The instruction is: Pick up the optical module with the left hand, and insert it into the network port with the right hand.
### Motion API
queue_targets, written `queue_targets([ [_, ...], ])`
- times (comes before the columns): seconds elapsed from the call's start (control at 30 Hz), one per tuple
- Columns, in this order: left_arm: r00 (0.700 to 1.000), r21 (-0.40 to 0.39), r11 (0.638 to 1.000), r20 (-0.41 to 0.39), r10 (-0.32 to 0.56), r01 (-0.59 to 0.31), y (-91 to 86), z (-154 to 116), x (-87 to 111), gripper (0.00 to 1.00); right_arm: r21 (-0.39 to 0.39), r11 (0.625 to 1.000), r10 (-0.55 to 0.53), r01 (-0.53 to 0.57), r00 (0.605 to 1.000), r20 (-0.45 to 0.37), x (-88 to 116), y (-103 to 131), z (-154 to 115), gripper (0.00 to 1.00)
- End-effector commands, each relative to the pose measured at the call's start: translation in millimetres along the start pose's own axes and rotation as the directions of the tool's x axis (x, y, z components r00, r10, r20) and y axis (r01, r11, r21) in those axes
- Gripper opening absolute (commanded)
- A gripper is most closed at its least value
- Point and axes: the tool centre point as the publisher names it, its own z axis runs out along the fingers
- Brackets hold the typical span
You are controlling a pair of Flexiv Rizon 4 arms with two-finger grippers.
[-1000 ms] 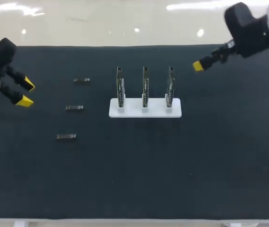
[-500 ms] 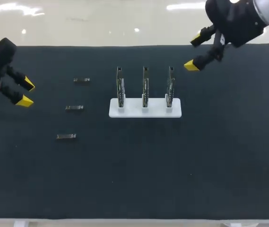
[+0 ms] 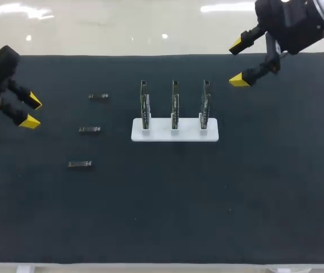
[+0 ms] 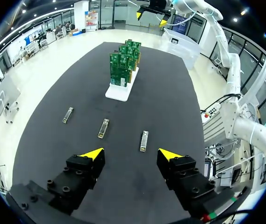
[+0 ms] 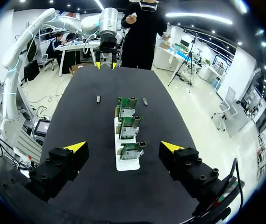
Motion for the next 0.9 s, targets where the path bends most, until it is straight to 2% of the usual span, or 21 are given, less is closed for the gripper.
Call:
queue_targets([
  [0.03, 1.000, 0.002, 1.000, 0.002, 0.003, -0.003, 1.1, 0.1, 0.9, 1.00, -0.007, 1.000, 0.000, 0.001, 1.000, 0.002, -0.4, -1.9, 0.6, 1.00],
  [0.83, 1.000, 0.002, 1.000, 0.002, 0.003, -0.003, 1.1, 0.1, 0.9, 1.00, -0.007, 1.000, 0.000, 0.001, 1.000, 0.002, -0.4, -1.9, 0.6, 1.00],
  [0.9, 0.999, 0.004, 0.999, -0.012, 0.036, -0.036, -1.7, 3.6, 4.0, 1.00, -0.007, 1.000, 0.000, 0.001, 1.000, 0.002, -0.4, -1.9, 0.6, 1.00],
])
